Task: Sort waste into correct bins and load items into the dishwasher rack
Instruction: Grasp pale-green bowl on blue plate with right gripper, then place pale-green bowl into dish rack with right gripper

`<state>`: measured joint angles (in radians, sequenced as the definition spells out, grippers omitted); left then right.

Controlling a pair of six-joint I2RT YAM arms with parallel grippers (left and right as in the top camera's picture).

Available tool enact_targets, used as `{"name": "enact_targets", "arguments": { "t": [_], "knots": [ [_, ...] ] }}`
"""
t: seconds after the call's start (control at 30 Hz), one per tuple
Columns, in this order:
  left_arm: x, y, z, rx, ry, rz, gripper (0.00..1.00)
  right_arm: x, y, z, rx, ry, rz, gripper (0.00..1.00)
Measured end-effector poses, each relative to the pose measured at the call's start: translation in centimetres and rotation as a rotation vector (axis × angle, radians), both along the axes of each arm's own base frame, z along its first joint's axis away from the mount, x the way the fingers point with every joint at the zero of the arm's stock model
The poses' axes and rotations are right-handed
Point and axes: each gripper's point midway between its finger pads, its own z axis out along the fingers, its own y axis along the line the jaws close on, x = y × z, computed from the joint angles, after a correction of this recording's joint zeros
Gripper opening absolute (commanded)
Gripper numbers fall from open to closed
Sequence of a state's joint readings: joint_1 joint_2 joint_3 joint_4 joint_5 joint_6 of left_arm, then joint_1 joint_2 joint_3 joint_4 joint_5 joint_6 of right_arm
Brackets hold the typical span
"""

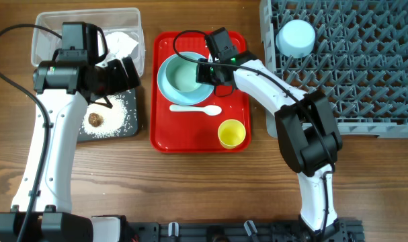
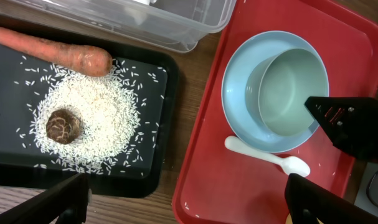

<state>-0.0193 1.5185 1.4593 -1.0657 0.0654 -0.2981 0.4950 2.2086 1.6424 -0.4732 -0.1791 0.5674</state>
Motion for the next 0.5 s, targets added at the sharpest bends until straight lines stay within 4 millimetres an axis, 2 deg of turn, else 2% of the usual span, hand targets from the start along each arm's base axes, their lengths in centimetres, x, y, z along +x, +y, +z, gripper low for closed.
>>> {"name": "enact_targets", "arguments": {
  "t": [0.07, 0.13, 0.17, 0.23, 0.3, 0.37, 0.4, 0.43, 0.5],
  "knots": [
    [0.0, 0.0, 0.0, 0.000, 0.000, 0.000, 1.00, 0.1, -0.1, 0.5, -0.015, -0.028, 0.034, 0.05],
    [0.0, 0.0, 0.0, 0.000, 0.001, 0.000, 1.00, 0.5, -0.7, 2.3, -0.038, -0.076, 0.046, 0.04],
    [0.0, 0.0, 0.0, 0.000, 0.000, 0.000, 1.00, 1.0, -1.3, 4.2, -0.051, -0.123, 0.044, 0.04],
    [0.0, 0.0, 0.0, 0.000, 0.000, 0.000, 1.00, 1.9, -3.8, 10.8, -0.081, -0.267, 0.020, 0.04],
    [0.0, 0.0, 0.0, 0.000, 0.000, 0.000, 1.00, 2.0, -7.4, 16.6, -0.132, -0.381, -0.034, 0.04],
    [0.0, 0.0, 0.0, 0.000, 0.000, 0.000, 1.00, 1.7, -12.5, 22.3, -0.222, -0.497, -0.126, 0.04],
    [0.0, 0.0, 0.0, 0.000, 0.000, 0.000, 1.00, 1.4, -14.8, 24.2, -0.272, -0.537, -0.166, 0.04],
    [0.0, 0.0, 0.0, 0.000, 0.001, 0.000, 1.00, 0.9, -19.5, 27.0, -0.406, -0.591, -0.250, 0.04],
    [0.0, 0.0, 0.0, 0.000, 0.001, 0.000, 1.00, 0.1, -24.6, 28.6, -0.611, -0.603, -0.332, 0.04]
  ]
}}
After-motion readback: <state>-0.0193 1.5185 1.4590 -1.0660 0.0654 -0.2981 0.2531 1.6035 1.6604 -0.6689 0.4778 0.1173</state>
